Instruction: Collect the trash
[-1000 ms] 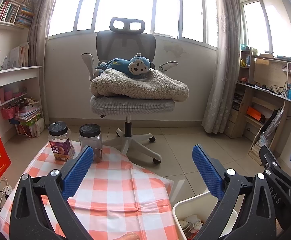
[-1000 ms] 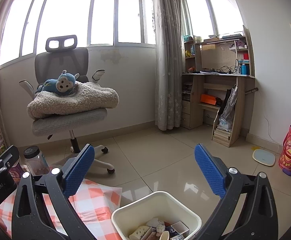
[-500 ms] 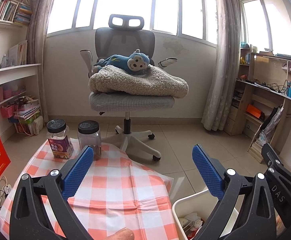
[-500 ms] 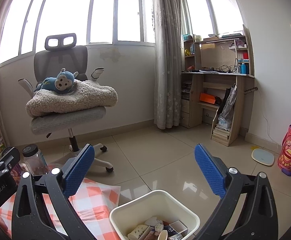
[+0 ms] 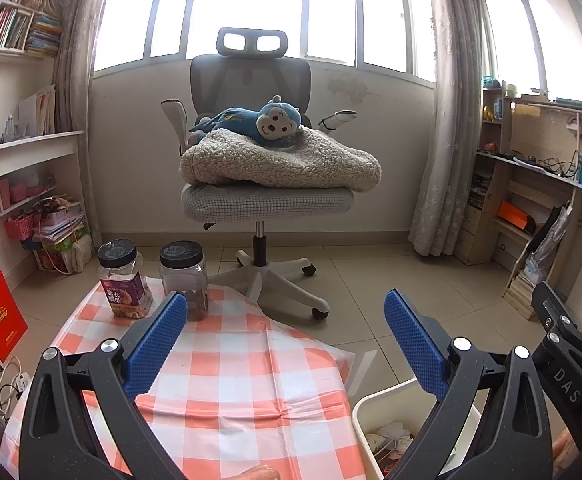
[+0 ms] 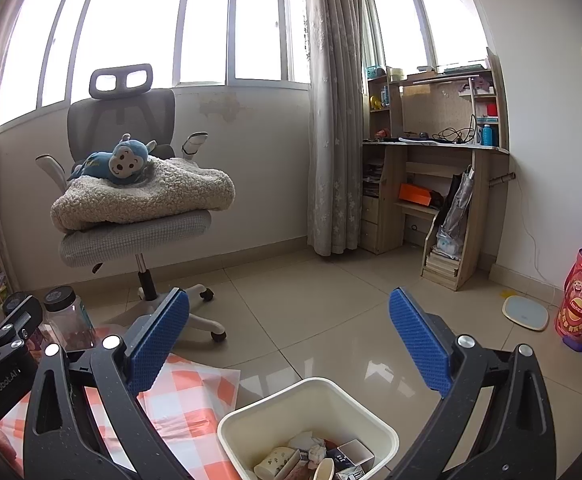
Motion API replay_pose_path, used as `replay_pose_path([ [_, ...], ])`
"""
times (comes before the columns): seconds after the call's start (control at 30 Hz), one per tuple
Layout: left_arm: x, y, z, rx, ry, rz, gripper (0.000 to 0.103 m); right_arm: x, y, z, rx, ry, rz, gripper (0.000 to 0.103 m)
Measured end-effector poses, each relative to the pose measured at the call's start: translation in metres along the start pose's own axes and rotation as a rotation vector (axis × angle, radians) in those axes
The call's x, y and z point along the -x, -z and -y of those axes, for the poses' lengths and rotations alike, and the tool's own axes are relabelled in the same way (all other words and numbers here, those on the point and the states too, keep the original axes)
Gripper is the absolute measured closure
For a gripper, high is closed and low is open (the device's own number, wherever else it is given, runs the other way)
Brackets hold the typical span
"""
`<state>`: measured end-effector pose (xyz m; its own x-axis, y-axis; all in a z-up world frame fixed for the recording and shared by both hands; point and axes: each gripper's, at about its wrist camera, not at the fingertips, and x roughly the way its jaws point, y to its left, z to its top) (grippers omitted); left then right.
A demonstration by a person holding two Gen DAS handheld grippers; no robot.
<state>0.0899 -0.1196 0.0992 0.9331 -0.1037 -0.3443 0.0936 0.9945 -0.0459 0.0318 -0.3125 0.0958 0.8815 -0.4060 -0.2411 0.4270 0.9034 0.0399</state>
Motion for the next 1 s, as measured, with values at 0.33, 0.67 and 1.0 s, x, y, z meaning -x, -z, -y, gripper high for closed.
replay_pose_path([
  [0.33, 0.002, 0.001, 0.003, -0.006, 0.020, 0.017, 0.007, -0.001, 0.002, 0.001, -0.003, -0.003, -0.007, 0.007],
  [0.67, 0.002, 0.002, 0.005, -0.019, 0.052, 0.025, 0.015, -0.001, 0.012, 0.005, -0.008, -0.007, -0.017, 0.007],
  [1.0, 0.001, 0.003, 0.006, -0.024, 0.057, 0.020, 0.015, -0.002, 0.011, 0.005, -0.007, -0.007, -0.018, 0.007],
])
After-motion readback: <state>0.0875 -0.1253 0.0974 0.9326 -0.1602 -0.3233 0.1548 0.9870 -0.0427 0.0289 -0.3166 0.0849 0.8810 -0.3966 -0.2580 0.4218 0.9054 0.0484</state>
